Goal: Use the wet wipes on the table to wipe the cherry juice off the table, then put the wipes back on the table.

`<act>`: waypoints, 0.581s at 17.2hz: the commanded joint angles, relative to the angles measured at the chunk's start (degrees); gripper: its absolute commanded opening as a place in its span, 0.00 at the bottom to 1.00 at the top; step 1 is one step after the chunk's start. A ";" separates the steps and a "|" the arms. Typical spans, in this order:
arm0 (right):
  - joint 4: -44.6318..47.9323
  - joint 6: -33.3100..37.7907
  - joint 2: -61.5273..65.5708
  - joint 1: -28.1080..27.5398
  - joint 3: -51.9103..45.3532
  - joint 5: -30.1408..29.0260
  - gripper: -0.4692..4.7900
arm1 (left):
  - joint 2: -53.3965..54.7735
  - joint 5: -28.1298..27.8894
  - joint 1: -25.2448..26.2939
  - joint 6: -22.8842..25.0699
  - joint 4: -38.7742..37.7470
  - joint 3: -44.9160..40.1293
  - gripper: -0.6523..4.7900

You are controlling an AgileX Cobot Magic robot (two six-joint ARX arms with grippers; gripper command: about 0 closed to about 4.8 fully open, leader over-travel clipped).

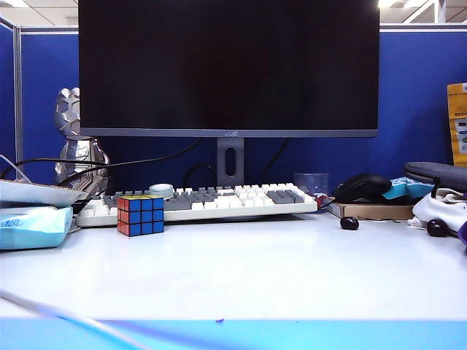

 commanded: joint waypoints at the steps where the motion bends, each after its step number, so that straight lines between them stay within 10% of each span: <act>1: 13.05 -0.24 -9.31 0.00 -18.60 0.24 0.08 | -0.20 0.28 0.11 -0.22 -0.59 -0.04 0.12; 10: 47.95 1.55 -37.33 -0.70 -83.23 0.22 0.08 | -0.20 0.26 0.11 -0.20 -0.59 -0.04 0.12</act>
